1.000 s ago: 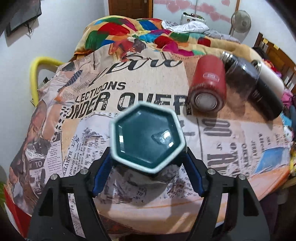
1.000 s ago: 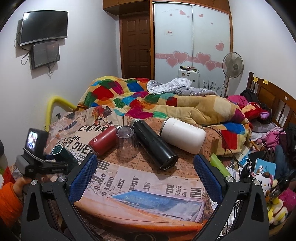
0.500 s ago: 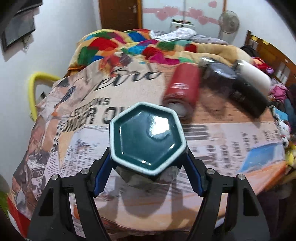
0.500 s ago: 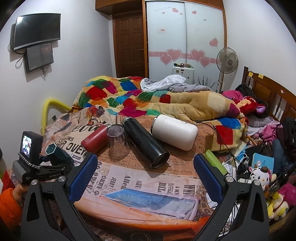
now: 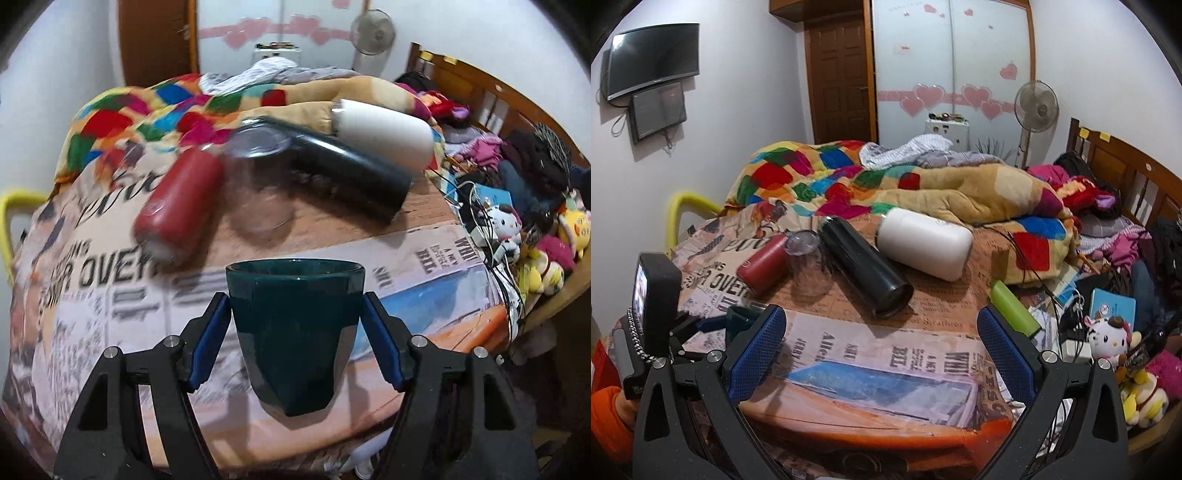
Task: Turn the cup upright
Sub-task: 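Pass the green mug from the left gripper toward the right gripper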
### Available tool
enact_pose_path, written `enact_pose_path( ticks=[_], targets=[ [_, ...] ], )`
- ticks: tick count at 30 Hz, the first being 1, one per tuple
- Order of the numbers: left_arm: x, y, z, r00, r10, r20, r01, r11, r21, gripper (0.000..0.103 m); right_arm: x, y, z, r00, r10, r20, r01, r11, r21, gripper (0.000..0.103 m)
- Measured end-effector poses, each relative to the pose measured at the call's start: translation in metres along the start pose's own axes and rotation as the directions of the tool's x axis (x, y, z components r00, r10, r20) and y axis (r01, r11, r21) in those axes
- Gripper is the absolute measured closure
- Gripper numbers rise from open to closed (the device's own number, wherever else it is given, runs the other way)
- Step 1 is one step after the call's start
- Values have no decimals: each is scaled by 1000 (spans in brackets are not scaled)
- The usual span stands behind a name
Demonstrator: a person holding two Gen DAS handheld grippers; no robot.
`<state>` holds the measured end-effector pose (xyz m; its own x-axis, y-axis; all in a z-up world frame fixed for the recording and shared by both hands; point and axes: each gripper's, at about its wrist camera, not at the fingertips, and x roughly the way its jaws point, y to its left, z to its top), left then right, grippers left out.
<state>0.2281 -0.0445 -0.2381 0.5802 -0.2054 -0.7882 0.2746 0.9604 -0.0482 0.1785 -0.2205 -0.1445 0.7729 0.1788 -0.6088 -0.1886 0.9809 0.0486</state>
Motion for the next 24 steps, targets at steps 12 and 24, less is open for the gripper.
enact_pose_path(
  ticks=[12, 24],
  targets=[
    [30, -14, 14, 1000, -3, -29, 4, 999, 35, 33, 11, -20, -8, 999, -31, -41, 32, 999, 38, 0],
    [-13, -9, 5, 1000, -14, 19, 12, 998, 58, 29, 46, -16, -23, 983, 83, -162, -64, 991, 121, 0]
  ],
)
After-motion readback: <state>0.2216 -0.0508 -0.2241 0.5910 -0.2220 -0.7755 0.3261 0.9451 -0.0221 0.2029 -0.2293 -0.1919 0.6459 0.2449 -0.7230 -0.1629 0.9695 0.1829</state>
